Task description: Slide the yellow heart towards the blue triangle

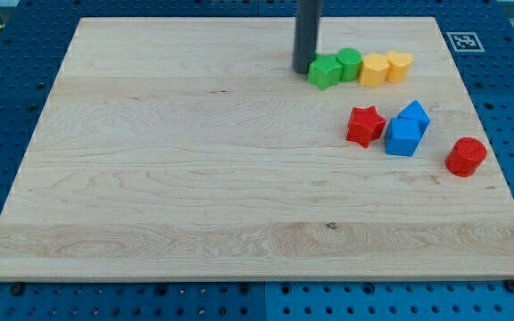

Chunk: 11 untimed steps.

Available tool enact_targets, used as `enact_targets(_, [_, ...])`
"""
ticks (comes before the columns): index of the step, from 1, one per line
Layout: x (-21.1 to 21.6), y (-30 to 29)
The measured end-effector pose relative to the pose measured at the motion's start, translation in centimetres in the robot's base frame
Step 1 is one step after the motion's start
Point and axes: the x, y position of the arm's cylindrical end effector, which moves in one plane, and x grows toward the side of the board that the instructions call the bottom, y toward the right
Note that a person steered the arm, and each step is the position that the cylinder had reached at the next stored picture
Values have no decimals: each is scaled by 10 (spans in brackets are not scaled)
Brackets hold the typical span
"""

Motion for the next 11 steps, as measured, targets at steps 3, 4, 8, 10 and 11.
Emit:
enact_targets(3, [-41, 39])
enact_targets(4, [-48, 81])
enact_targets(8, [-15, 161])
enact_targets(10, [-16, 102])
enact_targets(11, [25, 150])
